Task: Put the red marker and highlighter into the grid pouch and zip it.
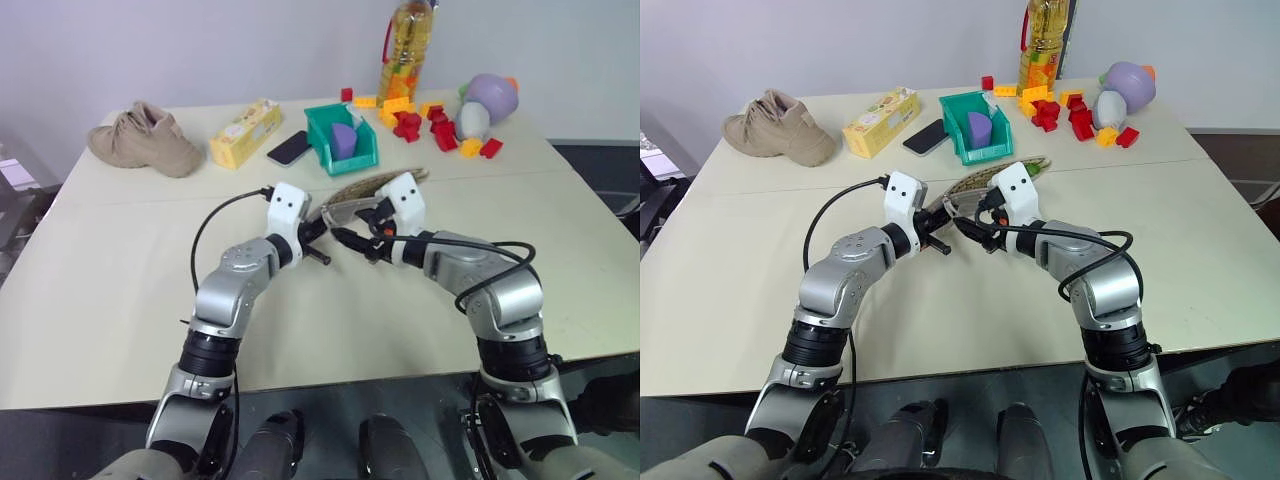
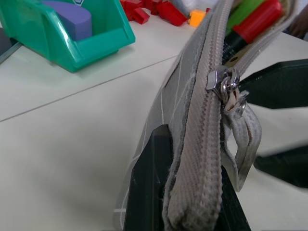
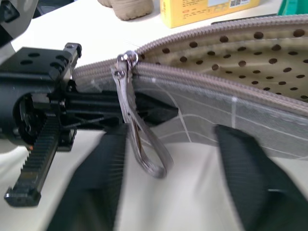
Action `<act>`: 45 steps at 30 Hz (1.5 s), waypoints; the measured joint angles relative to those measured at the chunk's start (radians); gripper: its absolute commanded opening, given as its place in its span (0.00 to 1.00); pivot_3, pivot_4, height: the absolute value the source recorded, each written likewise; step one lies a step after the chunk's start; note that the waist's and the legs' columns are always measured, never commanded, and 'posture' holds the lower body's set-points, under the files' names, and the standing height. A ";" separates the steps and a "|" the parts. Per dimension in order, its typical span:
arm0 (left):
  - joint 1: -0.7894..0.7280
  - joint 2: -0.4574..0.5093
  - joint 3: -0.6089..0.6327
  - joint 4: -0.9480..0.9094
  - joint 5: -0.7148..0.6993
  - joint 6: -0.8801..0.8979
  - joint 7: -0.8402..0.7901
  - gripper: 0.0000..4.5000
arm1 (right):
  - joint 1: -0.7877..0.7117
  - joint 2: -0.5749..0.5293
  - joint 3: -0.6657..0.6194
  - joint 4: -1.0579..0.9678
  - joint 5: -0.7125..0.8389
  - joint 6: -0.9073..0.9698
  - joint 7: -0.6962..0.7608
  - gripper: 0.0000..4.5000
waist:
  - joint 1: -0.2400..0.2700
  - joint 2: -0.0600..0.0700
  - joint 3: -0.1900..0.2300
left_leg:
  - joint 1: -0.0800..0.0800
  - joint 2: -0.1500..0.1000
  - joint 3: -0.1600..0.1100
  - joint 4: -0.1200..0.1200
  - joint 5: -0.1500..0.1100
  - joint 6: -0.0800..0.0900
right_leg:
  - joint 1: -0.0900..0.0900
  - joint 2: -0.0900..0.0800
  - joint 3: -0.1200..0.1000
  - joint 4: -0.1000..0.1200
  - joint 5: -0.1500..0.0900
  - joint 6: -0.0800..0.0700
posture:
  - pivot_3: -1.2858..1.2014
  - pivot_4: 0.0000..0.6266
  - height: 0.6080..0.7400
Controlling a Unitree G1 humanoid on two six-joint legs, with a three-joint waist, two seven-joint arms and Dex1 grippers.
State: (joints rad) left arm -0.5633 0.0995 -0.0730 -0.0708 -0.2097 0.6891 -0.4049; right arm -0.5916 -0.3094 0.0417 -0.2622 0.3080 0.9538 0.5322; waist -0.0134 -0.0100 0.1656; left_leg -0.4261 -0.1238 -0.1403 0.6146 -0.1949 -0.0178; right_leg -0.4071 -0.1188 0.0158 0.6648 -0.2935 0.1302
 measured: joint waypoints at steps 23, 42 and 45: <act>0.026 0.128 0.006 0.015 0.016 -0.126 -0.003 0.00 | -0.079 -0.203 -0.054 0.002 0.031 -0.027 0.029 0.02 | -0.001 0.000 0.000 | 0.000 0.000 0.000 0.000 -0.001 0.002 | 0.000 0.000 0.000 0.000 0.000 0.000 | 0.52 0.24 1.00; 0.051 0.062 0.080 -0.014 -0.077 -0.055 0.038 0.00 | -0.010 0.059 0.083 0.004 0.074 -0.023 -0.072 0.69 | 0.001 0.000 0.000 | 0.000 0.000 0.000 0.000 -0.001 0.002 | 0.000 0.000 0.000 0.000 0.000 0.000 | 0.52 0.24 1.00; 0.051 0.058 0.075 -0.023 -0.080 -0.042 0.039 0.00 | -0.014 0.075 0.100 0.041 0.058 -0.044 -0.085 0.69 | 0.000 0.000 0.000 | 0.000 0.000 0.000 0.000 -0.001 0.001 | 0.000 0.000 0.000 0.000 0.000 0.000 | 0.52 0.24 1.00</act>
State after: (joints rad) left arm -0.5123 0.1577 0.0023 -0.0941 -0.2899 0.6472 -0.3656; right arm -0.6052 -0.2340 0.1422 -0.2210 0.3658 0.9099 0.4475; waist -0.0133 -0.0102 0.1654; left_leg -0.4258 -0.1239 -0.1405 0.6146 -0.1955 -0.0169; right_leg -0.4070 -0.1188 0.0161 0.6651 -0.2933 0.1302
